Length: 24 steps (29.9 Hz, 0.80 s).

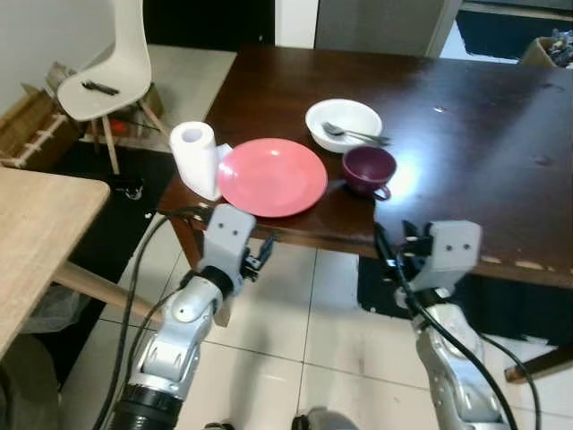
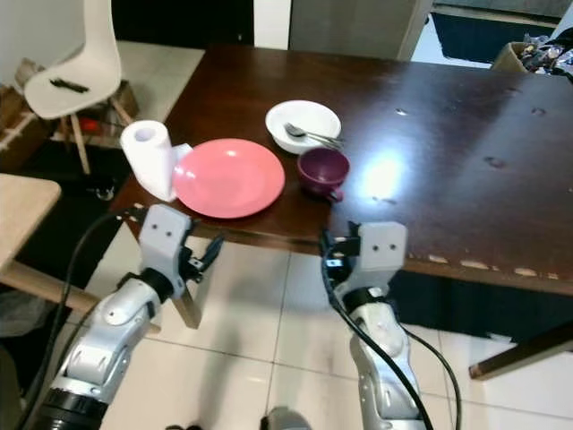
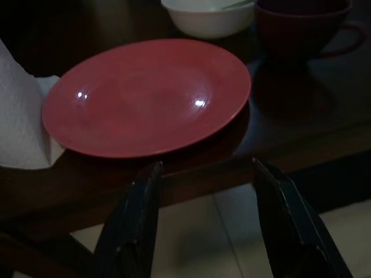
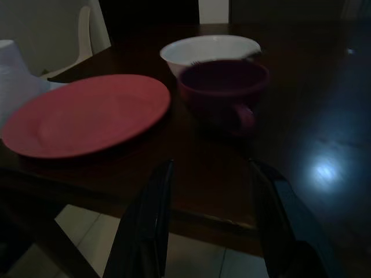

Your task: Setting the table

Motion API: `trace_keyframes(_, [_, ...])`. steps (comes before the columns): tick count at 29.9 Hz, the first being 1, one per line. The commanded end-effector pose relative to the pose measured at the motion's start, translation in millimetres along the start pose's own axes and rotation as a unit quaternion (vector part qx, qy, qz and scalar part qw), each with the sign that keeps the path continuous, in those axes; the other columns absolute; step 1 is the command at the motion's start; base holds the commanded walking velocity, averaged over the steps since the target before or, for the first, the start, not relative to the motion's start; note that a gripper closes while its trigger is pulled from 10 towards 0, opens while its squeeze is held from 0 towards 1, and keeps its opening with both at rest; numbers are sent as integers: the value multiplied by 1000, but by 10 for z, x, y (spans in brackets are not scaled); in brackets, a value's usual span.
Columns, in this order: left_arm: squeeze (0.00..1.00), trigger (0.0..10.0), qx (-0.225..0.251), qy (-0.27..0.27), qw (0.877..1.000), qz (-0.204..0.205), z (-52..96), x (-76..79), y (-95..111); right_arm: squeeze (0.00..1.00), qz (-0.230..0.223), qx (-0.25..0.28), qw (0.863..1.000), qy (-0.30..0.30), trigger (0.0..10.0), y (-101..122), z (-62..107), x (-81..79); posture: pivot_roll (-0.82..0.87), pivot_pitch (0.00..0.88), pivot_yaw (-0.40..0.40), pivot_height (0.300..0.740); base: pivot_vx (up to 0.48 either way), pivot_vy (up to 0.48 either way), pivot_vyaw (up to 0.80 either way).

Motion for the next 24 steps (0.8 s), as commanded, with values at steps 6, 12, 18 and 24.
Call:
trace_keyframes(6, [0,10000,-12,-3,1000,4,2,24,-42,0,2,-11,1000,-8,10000,-34,32,50,-208,73,78,740,0,-200,0])
trace_keyframes(12, [0,10000,-20,1,1000,13,-12,10,-55,0,1,-12,1000,-7,10000,-40,33,47,-207,71,79,740,0,0,0])
trace_keyframes(18, [0,10000,-25,8,999,19,-19,-15,-65,0,0,-13,1000,-7,10000,-45,31,44,-207,71,79,740,0,0,0])
trace_keyframes(24, [0,10000,-25,15,999,21,-27,-43,-61,0,-1,-13,1000,-6,10000,-47,31,39,-209,68,80,740,0,0,0])
Point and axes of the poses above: a point about 5 cm out from each wrist's last joint towards the gripper, its own z axis pointing back from the gripper into the wrist, its own y axis along the axis of the wrist's last joint, x = y × z, the point moved 2 cm from there along -z, pointing out of the wrist towards the gripper, and after that the axes turned 1 degree about -z, right-handed, at the moved point
